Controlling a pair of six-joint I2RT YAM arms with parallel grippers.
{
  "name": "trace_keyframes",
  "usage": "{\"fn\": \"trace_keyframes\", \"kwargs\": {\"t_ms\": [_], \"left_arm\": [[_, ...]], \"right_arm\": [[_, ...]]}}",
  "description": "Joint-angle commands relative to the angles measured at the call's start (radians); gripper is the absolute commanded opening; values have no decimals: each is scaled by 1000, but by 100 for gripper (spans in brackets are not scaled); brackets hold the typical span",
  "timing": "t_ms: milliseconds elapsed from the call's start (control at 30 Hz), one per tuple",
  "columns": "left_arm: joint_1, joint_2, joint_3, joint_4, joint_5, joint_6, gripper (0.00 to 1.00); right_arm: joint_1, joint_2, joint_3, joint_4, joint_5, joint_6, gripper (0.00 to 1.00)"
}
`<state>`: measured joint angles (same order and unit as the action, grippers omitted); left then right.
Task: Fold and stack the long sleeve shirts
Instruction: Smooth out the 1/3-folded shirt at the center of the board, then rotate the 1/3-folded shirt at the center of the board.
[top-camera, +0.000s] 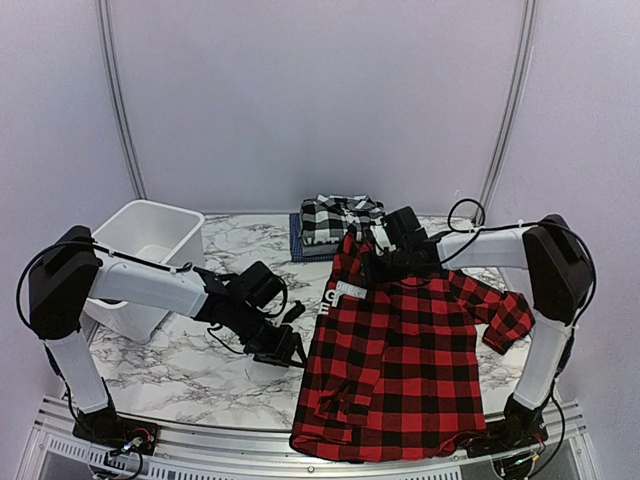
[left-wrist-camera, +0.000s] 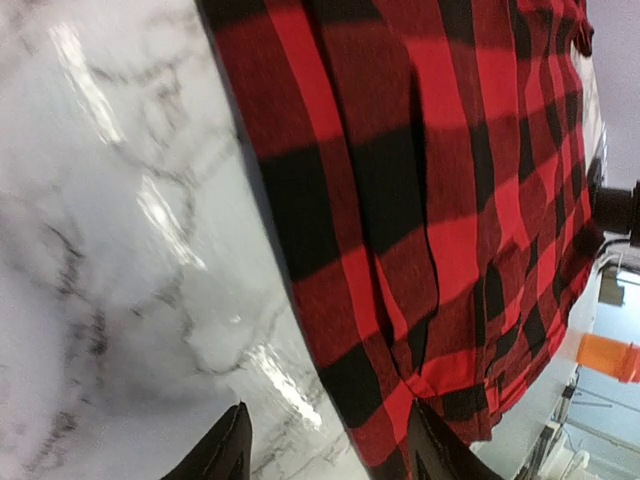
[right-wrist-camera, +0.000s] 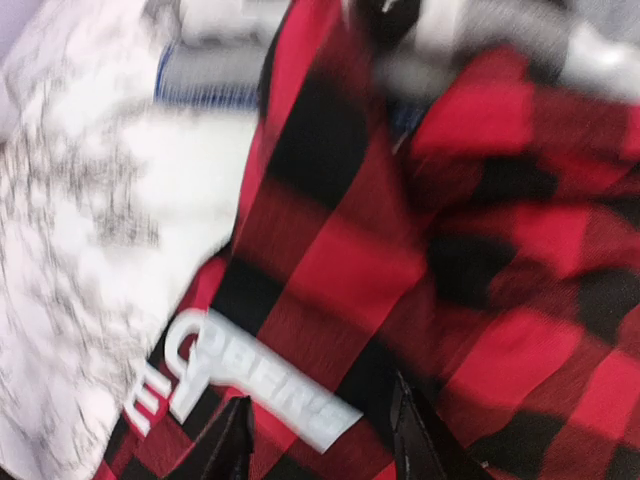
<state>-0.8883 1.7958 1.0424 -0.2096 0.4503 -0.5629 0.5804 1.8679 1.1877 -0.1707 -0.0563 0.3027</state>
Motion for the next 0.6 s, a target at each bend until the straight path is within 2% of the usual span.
{"fn": "trace_keyframes", "kwargs": {"t_ms": [0,100,233,367,567], "left_arm": [[-50,-28,-41,-69,61,-13,55],[-81,-25,-51,-81,73,-31,55],[-125,-30,-59,-110,65,-42,55],[-147,-36,-69,-113,69,-62,56],[-169,-37,-81,-119,52,-89,57]], "right_arm": [[-113,-10,102,34,39,-51,47],[-178,54,185,2,51,-83,48],[-261,105,201,46,67,-91,53],[-325,182,251,54,-4,-109,57],[-365,243,259,190,-175,-151,63]]}}
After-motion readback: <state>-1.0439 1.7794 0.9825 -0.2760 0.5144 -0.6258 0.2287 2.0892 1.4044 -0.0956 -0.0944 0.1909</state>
